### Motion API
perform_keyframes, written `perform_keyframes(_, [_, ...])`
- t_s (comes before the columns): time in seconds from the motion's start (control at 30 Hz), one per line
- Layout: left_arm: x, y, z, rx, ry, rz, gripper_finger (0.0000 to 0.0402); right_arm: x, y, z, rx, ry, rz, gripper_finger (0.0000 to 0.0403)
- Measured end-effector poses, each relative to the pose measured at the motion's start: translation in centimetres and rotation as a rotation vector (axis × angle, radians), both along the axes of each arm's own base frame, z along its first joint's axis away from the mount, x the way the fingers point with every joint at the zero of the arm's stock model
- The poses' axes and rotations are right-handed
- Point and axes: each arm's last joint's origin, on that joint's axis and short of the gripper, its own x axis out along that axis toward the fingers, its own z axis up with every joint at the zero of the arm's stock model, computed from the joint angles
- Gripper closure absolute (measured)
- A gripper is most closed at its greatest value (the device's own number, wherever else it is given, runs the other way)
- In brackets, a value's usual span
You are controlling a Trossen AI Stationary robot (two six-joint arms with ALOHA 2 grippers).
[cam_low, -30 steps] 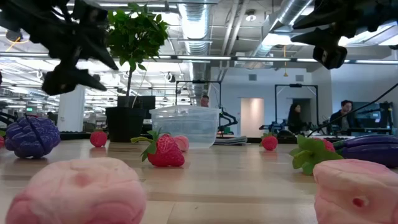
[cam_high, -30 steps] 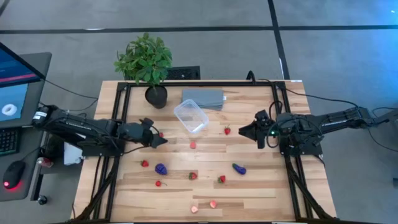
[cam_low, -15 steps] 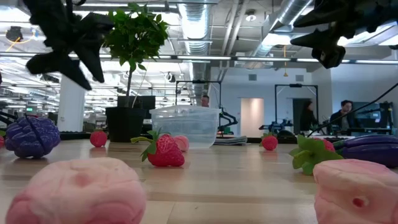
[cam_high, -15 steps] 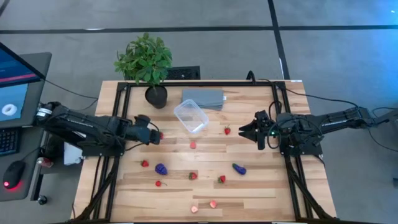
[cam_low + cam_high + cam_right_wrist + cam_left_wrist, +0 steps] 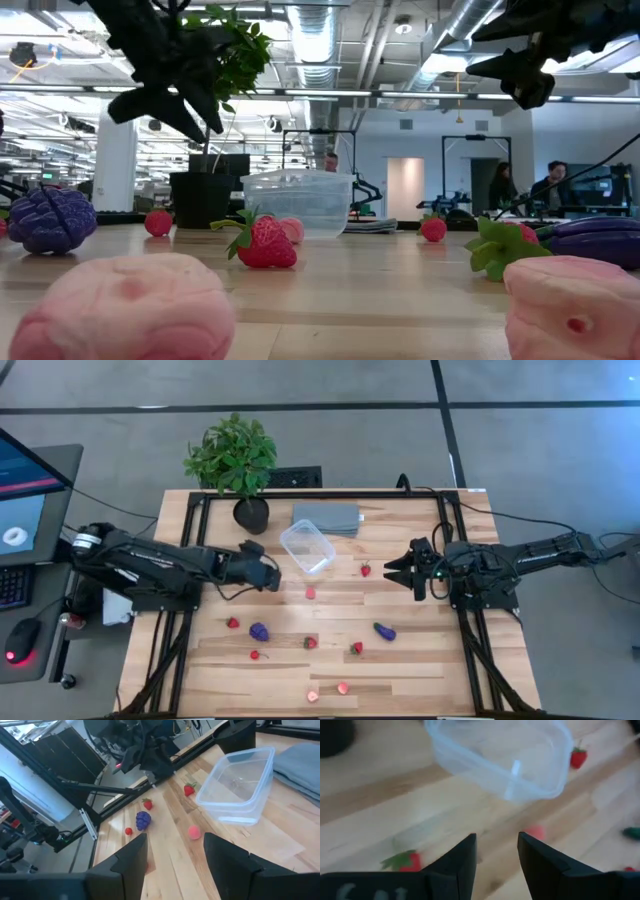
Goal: Pick and placing Produce into tupperware
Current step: Put the red strawberry into the transparent bin
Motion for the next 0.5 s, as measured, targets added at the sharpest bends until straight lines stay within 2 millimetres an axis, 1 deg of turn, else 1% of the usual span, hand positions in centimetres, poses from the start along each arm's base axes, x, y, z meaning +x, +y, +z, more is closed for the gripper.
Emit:
perform_keyframes(0.13, [0.4, -0.3, 0.2, 0.002, 0.002, -0.158, 0.0269, 0.0, 0.0, 0.0, 0.0, 0.0, 0.002, 0.0186])
perform_keyframes(0.2, [0.2, -0.4, 0.3, 0.003, 0.012, -0.197, 0.0269, 0.0, 0.0, 0.0, 0.0, 0.001, 0.001, 0.0186])
perform_keyframes(0.27, [0.0, -0.4, 0.2, -0.003, 0.032, -0.187, 0.0269, 0.0, 0.0, 0.0, 0.0, 0.0, 0.001, 0.0186])
perform_keyframes(0.43, [-1.1, 0.2, -0.6, 0.002, 0.156, -0.082, 0.0269, 0.0, 0.0, 0.0, -0.001, 0.0, -0.001, 0.0188])
perform_keyframes(0.5, [-1.3, 0.2, -0.8, 0.011, 0.177, -0.075, 0.0269, 0.0, 0.0, 0.0, -0.001, 0.0, -0.001, 0.0188])
